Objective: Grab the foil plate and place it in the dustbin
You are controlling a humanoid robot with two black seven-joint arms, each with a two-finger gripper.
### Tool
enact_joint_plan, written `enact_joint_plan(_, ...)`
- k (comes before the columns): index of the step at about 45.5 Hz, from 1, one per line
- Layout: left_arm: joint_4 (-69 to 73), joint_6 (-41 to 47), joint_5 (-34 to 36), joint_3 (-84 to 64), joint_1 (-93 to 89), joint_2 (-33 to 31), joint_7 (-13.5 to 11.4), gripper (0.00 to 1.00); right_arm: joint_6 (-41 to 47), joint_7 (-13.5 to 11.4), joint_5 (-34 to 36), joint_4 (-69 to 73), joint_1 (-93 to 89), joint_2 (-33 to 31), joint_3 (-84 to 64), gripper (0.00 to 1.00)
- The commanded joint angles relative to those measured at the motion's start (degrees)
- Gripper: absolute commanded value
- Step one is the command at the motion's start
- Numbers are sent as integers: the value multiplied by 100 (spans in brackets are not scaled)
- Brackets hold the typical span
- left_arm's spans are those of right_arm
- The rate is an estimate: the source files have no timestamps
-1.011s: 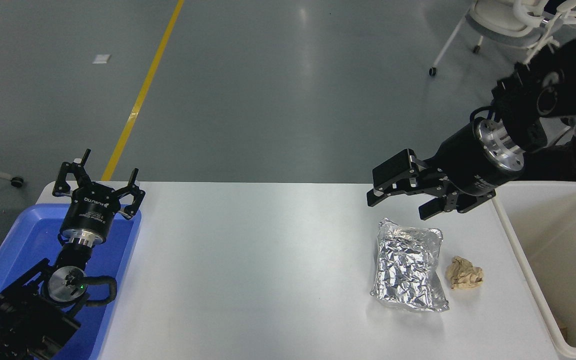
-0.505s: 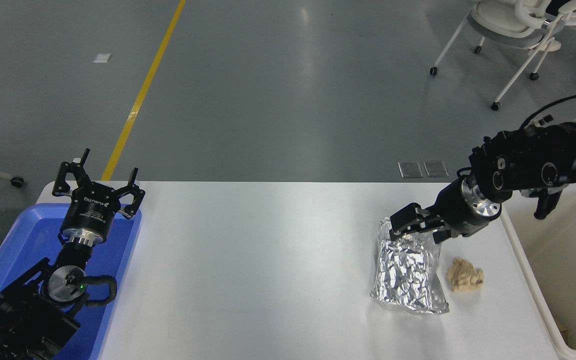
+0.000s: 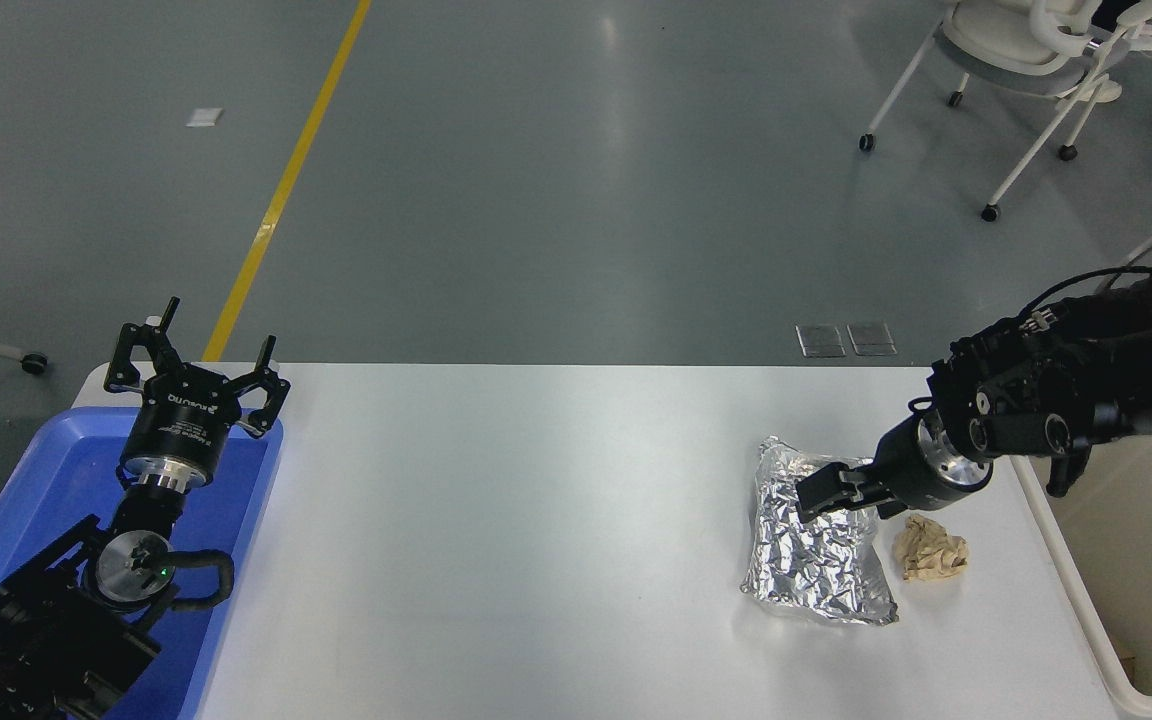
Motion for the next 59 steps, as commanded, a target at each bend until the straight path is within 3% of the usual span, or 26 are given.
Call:
enact_joint_plan(1, -8, 1, 0, 0, 7, 0, 4, 100, -31, -9, -174, -642, -563, 0, 14, 100)
enact_joint_plan(30, 1, 1, 0, 0, -2, 0, 5, 100, -40, -114, -68, -1223, -1187, 53, 259, 96)
enact_joint_plan(43, 1, 1, 0, -9, -2, 0, 5, 100, -75, -114, -60, -1346, -1354, 61, 330, 72)
enact_joint_plan(44, 1, 1, 0, -9, 7, 0, 5, 100, -101, -123, -60, -1390, -1372, 70, 330, 61)
enact_joint_plan(47, 1, 1, 0, -9, -2, 0, 5, 100, -137, -123, -60, -1399, -1407, 79, 330, 55)
enact_joint_plan(50, 1, 1, 0, -9, 7, 0, 5, 100, -181, -123, -60, -1399, -1433, 79, 330, 43)
enact_joint_plan(59, 1, 9, 0, -9, 7, 0, 5, 100, -225, -140, -51, -1469, -1495, 140, 409, 27)
